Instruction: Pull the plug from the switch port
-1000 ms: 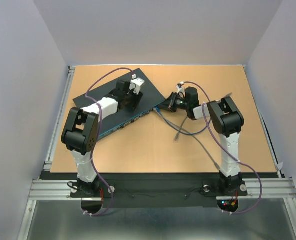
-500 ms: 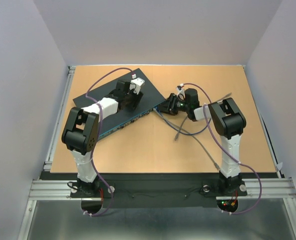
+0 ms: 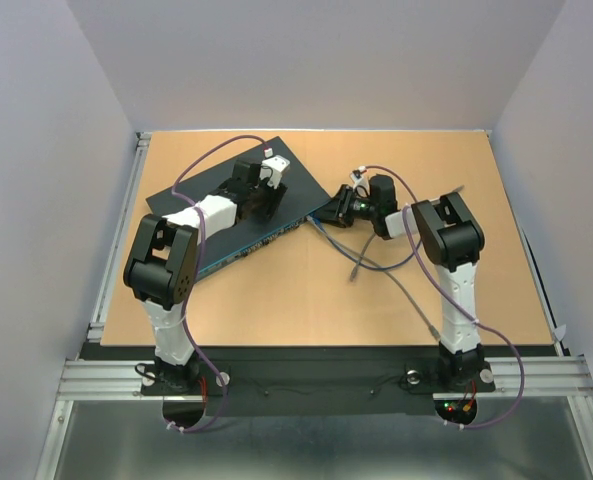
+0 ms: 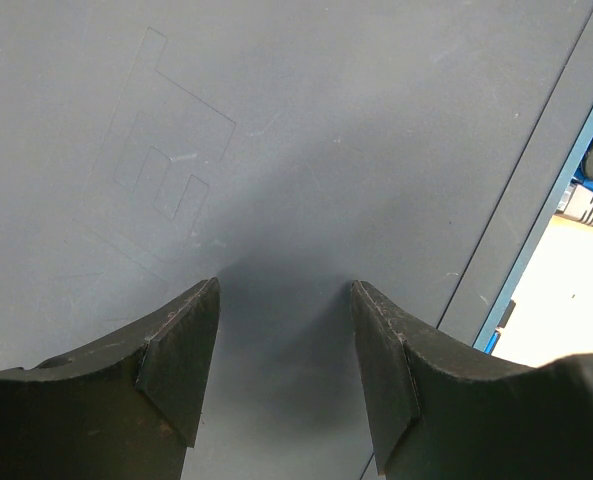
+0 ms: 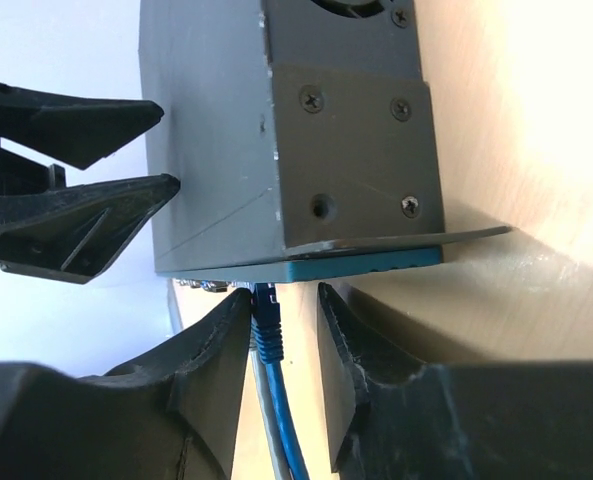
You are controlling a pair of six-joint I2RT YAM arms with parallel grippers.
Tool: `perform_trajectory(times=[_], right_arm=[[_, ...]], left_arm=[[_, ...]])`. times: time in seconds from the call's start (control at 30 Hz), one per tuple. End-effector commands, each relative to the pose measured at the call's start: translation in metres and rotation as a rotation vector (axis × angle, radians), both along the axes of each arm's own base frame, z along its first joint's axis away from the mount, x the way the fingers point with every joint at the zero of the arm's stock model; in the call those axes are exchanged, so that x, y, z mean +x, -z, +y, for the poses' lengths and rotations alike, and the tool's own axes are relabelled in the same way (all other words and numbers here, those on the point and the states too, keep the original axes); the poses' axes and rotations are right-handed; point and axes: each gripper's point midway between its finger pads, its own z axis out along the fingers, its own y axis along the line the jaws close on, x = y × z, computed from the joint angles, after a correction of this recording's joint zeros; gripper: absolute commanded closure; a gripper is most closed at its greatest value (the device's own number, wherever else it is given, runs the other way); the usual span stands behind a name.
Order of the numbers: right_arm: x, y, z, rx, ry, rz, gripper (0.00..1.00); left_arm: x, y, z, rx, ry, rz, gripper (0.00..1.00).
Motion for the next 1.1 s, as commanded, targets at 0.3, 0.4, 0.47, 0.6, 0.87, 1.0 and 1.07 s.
perform_trajectory(times=[0.3,0.4,0.47,0.6,0.87,1.0,1.07], right_arm=[[0.000,0.000,0.017,0.060,-0.031,0.004,0.80],[0.000,-0.007,0.017,0.069,-0.030,-0.012,0.99],[-0.002,-0.007,0.015,0.059,-0.021,-0.020,1.00],[-0.004,-0.007,0.010,0.043,-0.005,-0.030,0.99],[-0.015,0.002,-0.002,0.010,0.009,-0.027,1.00],[-0.022,0.002,-0.008,-0.001,0.009,-0.027,1.00],[-0.024,0.003,-0.010,-0.005,0.008,-0.025,1.00]], left_arm=[[0.006,-0.004,0.002,0.007,-0.008,-0.017,0.34],[0.005,-0.004,0.001,0.004,-0.005,-0.016,0.34],[0.005,-0.004,0.001,0.005,-0.003,-0.019,0.34],[0.005,-0.008,0.001,0.004,-0.002,-0.025,0.34],[0.006,-0.019,0.001,-0.003,0.005,-0.045,0.34],[0.005,-0.020,0.001,-0.001,0.007,-0.047,0.34],[0.004,-0.020,-0.001,-0.002,0.012,-0.044,0.34]])
